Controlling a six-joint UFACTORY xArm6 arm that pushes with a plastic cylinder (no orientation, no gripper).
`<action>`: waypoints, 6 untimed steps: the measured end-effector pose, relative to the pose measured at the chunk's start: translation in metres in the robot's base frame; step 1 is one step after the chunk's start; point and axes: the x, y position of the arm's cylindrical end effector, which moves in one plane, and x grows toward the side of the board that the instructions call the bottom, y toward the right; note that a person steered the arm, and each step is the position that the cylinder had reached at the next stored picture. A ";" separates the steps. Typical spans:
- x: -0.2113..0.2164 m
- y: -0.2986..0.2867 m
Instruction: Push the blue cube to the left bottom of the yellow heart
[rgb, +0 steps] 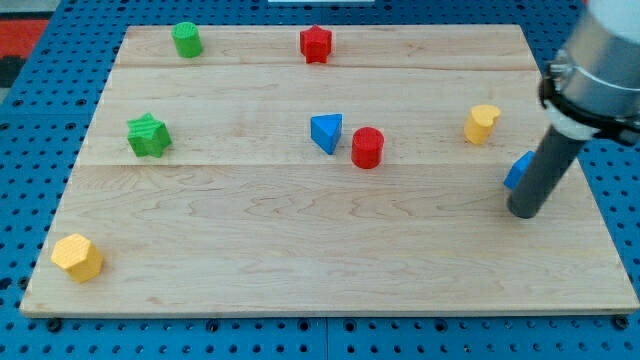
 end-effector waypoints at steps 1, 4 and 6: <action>-0.009 -0.005; -0.035 0.015; -0.079 -0.015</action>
